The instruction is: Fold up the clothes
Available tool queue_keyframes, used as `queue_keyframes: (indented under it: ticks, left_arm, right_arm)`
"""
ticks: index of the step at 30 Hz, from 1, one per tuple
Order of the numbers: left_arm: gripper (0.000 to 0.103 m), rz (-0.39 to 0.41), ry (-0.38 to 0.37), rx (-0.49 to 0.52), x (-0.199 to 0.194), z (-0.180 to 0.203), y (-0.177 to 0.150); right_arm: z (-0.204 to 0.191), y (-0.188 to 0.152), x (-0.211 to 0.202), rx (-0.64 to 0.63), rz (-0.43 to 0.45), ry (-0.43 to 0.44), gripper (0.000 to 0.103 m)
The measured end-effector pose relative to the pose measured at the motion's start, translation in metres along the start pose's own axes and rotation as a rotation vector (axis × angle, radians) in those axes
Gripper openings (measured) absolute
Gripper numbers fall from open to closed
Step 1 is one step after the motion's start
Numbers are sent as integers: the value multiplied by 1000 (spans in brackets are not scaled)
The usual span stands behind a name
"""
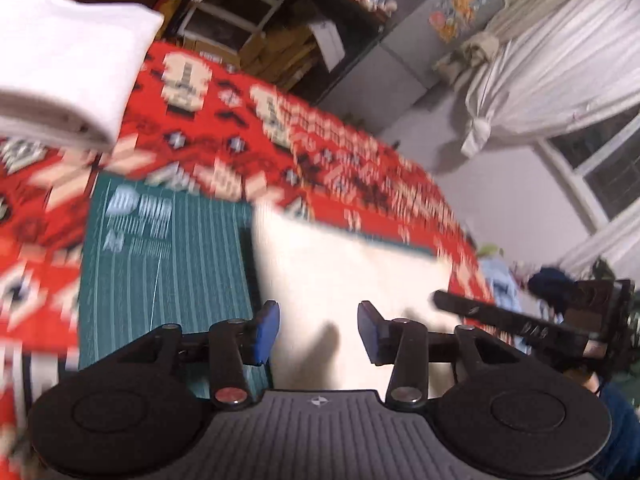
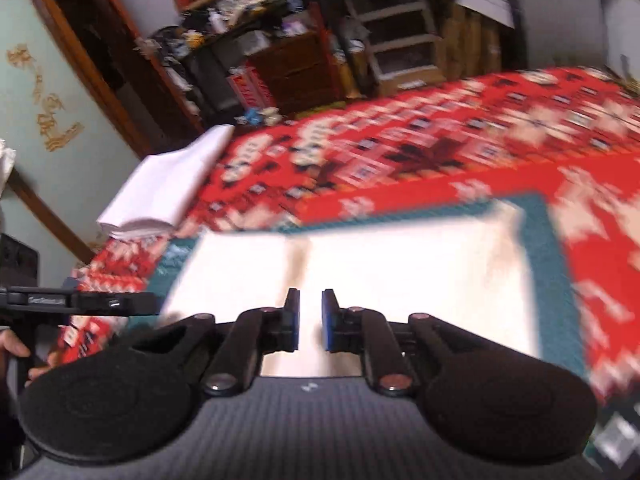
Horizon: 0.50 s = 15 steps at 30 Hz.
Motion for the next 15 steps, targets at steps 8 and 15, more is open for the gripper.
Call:
queue_keyframes:
  ticks: [8, 15]
  left_arm:
    - [46, -67, 21, -12, -11, 8, -51]
    - [36, -70, 49, -39, -17, 13, -65]
  right_arm:
    - [69, -42, -77, 98, 18, -176, 30]
    - [92, -71, -82, 136, -11, -192, 31]
Point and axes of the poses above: each gripper's, at about its wrist camera, not at the fingertips, and x roughly the way its jaws point, z to its right, y to its top, the point moved 6 cm from there along x, roughly the way its jaws point, and after that the axes turned 4 degrees about z, right-handed, at the moved point
